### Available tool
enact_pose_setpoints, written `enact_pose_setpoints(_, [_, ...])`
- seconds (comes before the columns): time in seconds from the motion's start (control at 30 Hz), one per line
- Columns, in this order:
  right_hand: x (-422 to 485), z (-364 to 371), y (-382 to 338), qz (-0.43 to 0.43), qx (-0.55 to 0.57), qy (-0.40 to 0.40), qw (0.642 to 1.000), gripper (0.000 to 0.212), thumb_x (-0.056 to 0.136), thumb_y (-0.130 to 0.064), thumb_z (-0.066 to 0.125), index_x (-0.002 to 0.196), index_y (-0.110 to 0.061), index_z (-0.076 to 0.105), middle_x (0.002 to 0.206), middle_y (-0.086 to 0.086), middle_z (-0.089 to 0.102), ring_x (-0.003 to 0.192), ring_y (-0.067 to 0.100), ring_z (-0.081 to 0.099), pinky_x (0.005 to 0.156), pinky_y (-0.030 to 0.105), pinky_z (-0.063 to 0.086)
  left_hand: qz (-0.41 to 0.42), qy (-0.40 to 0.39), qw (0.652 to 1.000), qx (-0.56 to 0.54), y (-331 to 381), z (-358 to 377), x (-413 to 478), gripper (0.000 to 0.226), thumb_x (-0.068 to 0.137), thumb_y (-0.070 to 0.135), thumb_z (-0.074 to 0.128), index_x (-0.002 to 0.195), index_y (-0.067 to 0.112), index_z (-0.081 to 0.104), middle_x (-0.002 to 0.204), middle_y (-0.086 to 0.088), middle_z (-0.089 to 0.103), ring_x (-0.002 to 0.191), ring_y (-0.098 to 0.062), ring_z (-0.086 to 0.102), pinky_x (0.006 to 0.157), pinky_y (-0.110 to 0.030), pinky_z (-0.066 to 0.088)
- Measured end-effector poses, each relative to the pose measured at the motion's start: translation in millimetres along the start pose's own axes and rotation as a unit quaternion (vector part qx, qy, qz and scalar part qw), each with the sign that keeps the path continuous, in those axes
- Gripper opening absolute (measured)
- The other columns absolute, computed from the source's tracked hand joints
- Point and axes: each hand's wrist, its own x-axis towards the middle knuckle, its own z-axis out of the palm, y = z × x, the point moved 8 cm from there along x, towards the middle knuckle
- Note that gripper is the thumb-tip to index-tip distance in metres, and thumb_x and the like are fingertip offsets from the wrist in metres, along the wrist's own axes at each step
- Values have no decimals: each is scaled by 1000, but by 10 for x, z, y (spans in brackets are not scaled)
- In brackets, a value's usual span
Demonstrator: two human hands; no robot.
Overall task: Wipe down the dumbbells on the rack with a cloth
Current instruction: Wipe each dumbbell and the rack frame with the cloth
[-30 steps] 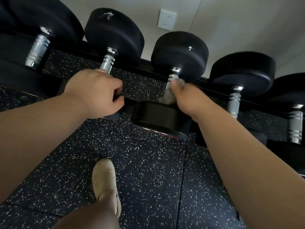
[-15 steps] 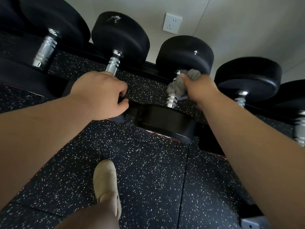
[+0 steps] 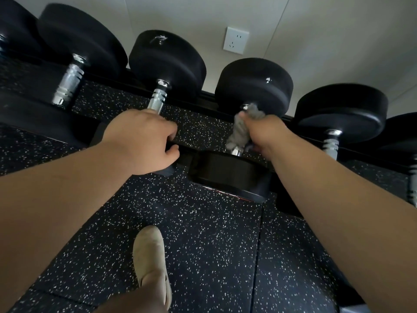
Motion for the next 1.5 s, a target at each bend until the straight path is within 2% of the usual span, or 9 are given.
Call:
enact_pose_setpoints(0.17, [233, 87, -30, -53, -56, -52, 996, 36, 94, -65, 47, 93, -32, 62, 78, 5, 72, 82, 29, 76, 85, 46, 61, -7, 4, 1000, 3, -13, -15, 3, 38, 82, 58, 44, 86, 31, 70, 70, 13, 58, 79, -18, 59, 66, -32, 45])
enact_pose_setpoints(0.33, [-313, 370, 34, -88, -6, -205, 975, 47, 113, -18, 33, 67, -14, 37, 56, 5, 34, 61, 23, 45, 70, 27, 54, -5, 0, 1000, 0, -3, -1, 1, 45, 81, 60, 37, 86, 30, 70, 69, 14, 59, 79, -18, 60, 66, -34, 49])
enact_pose_setpoints(0.43, [-97, 223, 57, -21, -46, -115, 992, 43, 110, -36, 44, 75, -13, 51, 47, 6, 55, 42, 20, 56, 64, 29, 51, -8, -5, 1000, 6, -23, 13, 1, 45, 82, 62, 36, 87, 32, 69, 71, 15, 58, 81, -17, 59, 67, -33, 45])
enact_pose_setpoints(0.67, [44, 25, -228, -54, -149, 36, 987, 48, 102, -59, 46, 132, -25, 63, 115, 6, 67, 106, 30, 68, 99, 42, 54, -17, -24, 999, 14, -22, 23, 11, 37, 83, 62, 42, 91, 36, 67, 76, 14, 57, 84, -16, 59, 67, -32, 40])
enact_pose_setpoints(0.87, [-244, 262, 158, -52, -138, -168, 975, 41, 110, -33, 46, 72, -20, 55, 70, 0, 55, 67, 18, 51, 72, 30, 46, -12, -6, 1000, 7, -5, -15, -3, 37, 82, 57, 46, 85, 30, 71, 70, 13, 58, 79, -19, 60, 67, -33, 42])
enact_pose_setpoints(0.97, [-289, 102, 123, -74, -183, -91, 976, 29, 107, -35, 53, 96, -13, 68, 95, 3, 70, 97, 21, 67, 97, 35, 49, -14, -7, 1000, 6, -9, -7, -6, 43, 79, 59, 40, 84, 29, 70, 69, 13, 60, 79, -20, 60, 67, -32, 39])
enact_pose_setpoints(1.1, [-333, -216, 61, 25, 87, 41, 995, 19, 105, -31, 55, 93, -17, 60, 107, 12, 70, 92, 27, 69, 93, 48, 59, -17, -8, 1000, -1, -19, -2, -3, 44, 79, 60, 37, 84, 31, 70, 69, 14, 58, 80, -18, 60, 68, -34, 45])
enact_pose_setpoints(1.3, [-509, -545, -458, 0, 390, 36, 920, 42, 106, -45, 50, 124, -8, 55, 109, 18, 73, 93, 35, 76, 93, 51, 59, -21, -18, 1000, 4, -28, 5, 4, 42, 80, 60, 38, 84, 31, 69, 69, 15, 57, 76, -15, 59, 66, -32, 46])
enact_pose_setpoints(1.5, [-694, -917, -577, -51, 202, 221, 953, 44, 103, -58, 46, 97, -18, 65, 81, 3, 71, 67, 21, 67, 67, 37, 56, -41, 4, 999, 5, -69, -32, -1, 37, 84, 61, 45, 82, 33, 68, 65, 16, 54, 71, -12, 53, 79, -35, 46])
